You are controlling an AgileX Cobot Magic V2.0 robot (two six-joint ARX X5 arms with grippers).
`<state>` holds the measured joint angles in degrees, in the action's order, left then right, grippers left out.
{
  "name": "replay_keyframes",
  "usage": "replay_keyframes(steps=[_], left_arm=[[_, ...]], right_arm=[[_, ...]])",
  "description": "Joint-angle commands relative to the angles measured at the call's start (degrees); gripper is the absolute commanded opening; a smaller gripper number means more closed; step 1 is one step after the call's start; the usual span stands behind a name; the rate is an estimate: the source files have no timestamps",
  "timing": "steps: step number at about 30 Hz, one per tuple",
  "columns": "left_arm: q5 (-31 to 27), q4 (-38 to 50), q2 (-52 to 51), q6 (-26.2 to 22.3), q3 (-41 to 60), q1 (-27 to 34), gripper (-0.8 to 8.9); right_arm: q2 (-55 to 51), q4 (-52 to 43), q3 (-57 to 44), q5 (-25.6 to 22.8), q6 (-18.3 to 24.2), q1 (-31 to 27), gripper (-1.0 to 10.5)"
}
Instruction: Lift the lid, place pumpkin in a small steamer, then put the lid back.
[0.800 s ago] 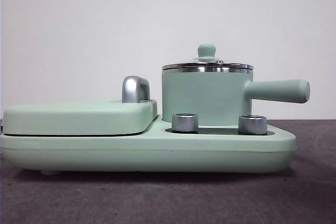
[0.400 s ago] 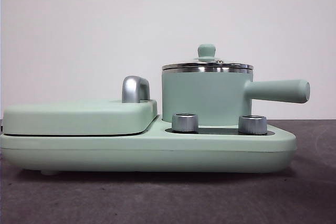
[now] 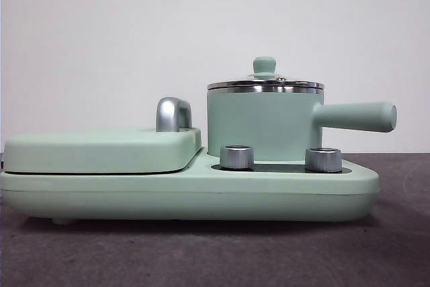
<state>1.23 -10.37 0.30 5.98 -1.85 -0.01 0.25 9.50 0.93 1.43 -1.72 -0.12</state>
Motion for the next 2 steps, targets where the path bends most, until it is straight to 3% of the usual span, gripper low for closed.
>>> replay_keyframes(steps=[1, 2], left_arm=[[-0.2, -0.3, -0.1, -0.4, 1.1, 0.0, 0.06], [-0.2, -0.3, -0.1, -0.4, 1.1, 0.0, 0.06]], right_arm=[[0.0, -0.7, -0.3, 0.0, 0.3, -0.1, 0.2], [0.0, -0.7, -0.3, 0.0, 0.3, -0.1, 0.2]])
